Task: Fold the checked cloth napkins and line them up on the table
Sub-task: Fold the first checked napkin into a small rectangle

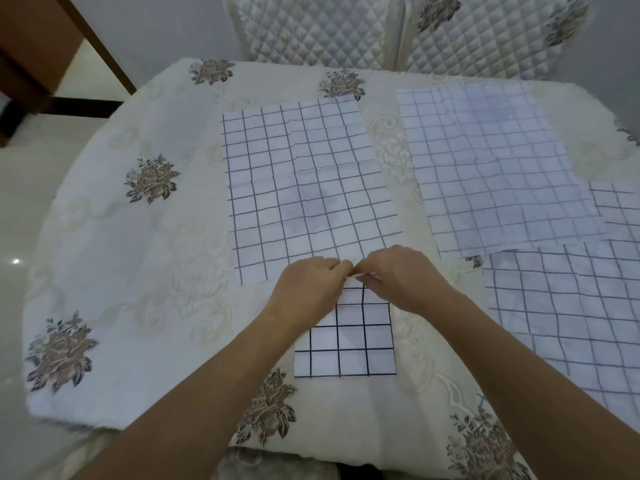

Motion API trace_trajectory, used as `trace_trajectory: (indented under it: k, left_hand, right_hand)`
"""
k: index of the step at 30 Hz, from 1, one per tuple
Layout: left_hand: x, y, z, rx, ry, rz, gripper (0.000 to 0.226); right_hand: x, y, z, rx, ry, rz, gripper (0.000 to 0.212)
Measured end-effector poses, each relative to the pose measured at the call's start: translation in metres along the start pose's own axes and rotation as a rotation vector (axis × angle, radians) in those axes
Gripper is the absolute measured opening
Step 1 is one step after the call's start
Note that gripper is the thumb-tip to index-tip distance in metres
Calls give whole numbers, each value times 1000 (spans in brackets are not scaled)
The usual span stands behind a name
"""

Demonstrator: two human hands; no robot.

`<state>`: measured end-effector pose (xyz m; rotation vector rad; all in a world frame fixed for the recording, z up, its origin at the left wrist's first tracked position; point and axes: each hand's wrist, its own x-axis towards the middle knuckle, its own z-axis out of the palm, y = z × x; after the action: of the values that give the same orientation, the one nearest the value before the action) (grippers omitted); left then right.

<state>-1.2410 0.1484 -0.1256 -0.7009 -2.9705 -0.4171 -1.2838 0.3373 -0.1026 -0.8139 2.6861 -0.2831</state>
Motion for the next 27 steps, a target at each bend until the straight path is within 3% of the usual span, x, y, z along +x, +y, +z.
trace_trajectory:
  k: [3, 6, 10, 14, 17, 21, 27]
  left_hand:
    - [-34, 14, -4, -69, 16, 27, 41]
    - [-73, 30, 0, -151, 72, 58, 50]
    - [-117, 41, 27, -161, 99, 129, 47]
    - [-138, 40, 51, -144, 97, 108, 26]
    - [-147, 39, 61, -136, 46, 41, 33]
    - [-155, 38, 61, -167, 28, -17, 24]
    - [-121, 43, 46, -163, 74, -57, 36]
  right_hand:
    - [-36, -11, 7, 19, 100, -54, 27]
    - [-78, -20, 33, 119, 240, -33, 24]
    - [-117, -25, 86, 131, 354, -55, 37]
    - [-130, -26, 128, 159, 355, -84, 41]
    - [-132, -29, 145, 172, 333, -65, 39]
    - [-134, -36, 149, 120, 367, -54, 30]
    - [-122, -44, 140, 170, 525, 1, 30]
